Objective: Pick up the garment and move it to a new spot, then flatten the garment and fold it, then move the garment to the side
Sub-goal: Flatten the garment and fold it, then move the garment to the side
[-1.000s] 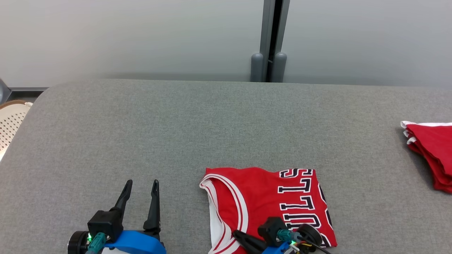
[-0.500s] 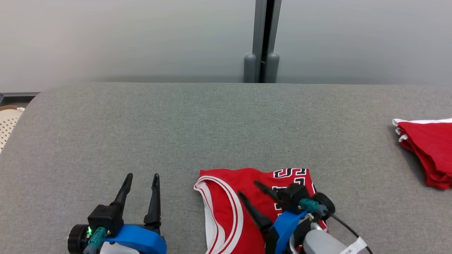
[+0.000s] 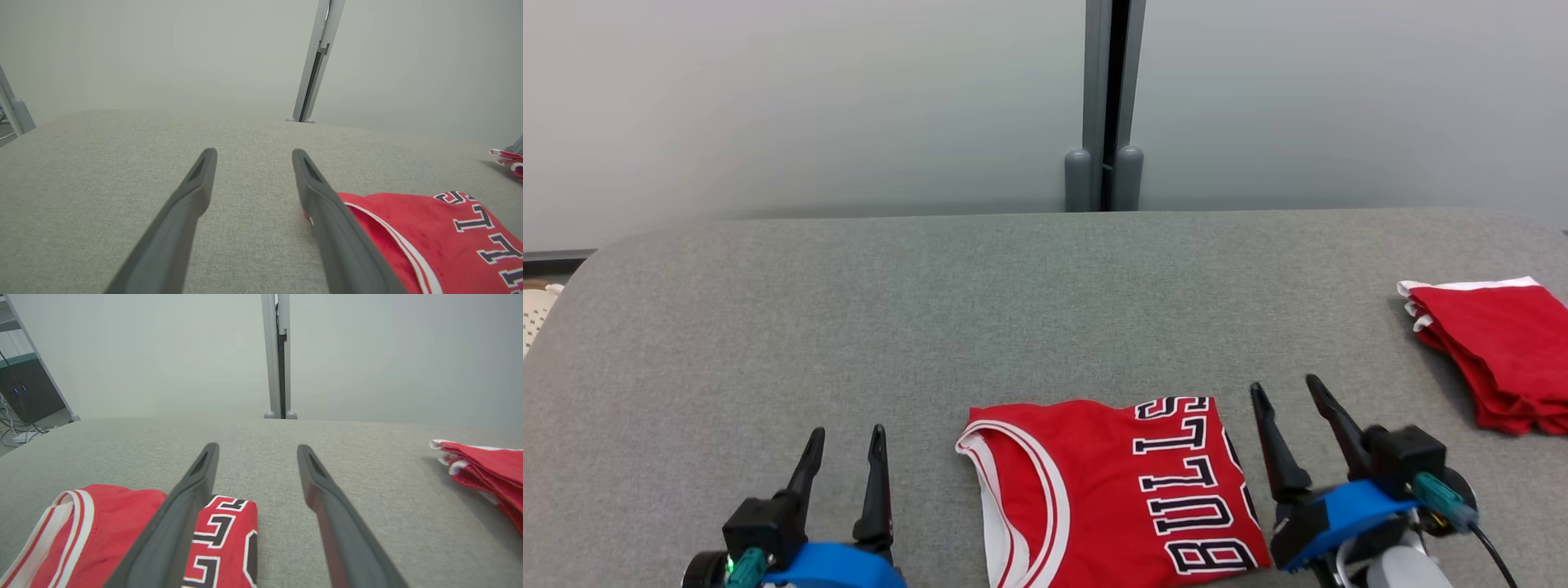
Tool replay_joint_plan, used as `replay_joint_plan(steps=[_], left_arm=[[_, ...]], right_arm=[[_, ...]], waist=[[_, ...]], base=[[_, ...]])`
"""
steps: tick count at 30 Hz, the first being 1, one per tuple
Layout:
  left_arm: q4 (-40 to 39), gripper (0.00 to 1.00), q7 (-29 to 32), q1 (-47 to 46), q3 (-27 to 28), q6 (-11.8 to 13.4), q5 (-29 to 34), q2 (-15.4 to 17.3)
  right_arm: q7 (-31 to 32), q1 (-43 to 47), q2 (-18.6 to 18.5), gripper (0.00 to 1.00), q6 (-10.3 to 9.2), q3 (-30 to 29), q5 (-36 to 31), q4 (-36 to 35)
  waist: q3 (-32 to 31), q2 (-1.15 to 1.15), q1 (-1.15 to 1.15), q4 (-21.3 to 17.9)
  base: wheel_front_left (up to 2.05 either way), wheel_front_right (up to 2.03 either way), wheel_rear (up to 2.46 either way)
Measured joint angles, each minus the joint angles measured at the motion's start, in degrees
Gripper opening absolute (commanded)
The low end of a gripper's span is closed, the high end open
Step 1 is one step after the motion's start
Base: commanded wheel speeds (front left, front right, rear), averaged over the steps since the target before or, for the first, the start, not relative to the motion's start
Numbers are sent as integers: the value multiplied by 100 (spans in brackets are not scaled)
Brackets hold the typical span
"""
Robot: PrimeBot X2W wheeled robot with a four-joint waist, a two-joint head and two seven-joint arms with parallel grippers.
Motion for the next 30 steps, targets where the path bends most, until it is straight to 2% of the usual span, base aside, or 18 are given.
replay_joint_plan(steps=[3, 10, 30], left_arm=[[-44, 100, 0, 204, 91, -20, 9, -54], [-90, 100, 0, 444, 334, -44, 74, -121], [-55, 100, 0, 523, 590, -174, 314, -270]], right_arm=[[0, 300, 0, 100, 0, -258, -136, -197], [0, 622, 0, 100, 1, -323, -133, -312], [0, 632, 1, 100, 1, -296, -68, -168]], waist=[[-59, 0, 0, -47], [-109, 0, 0, -95], [-108, 0, 0, -44]], base=[[0, 0, 0], [0, 0, 0], [0, 0, 0]])
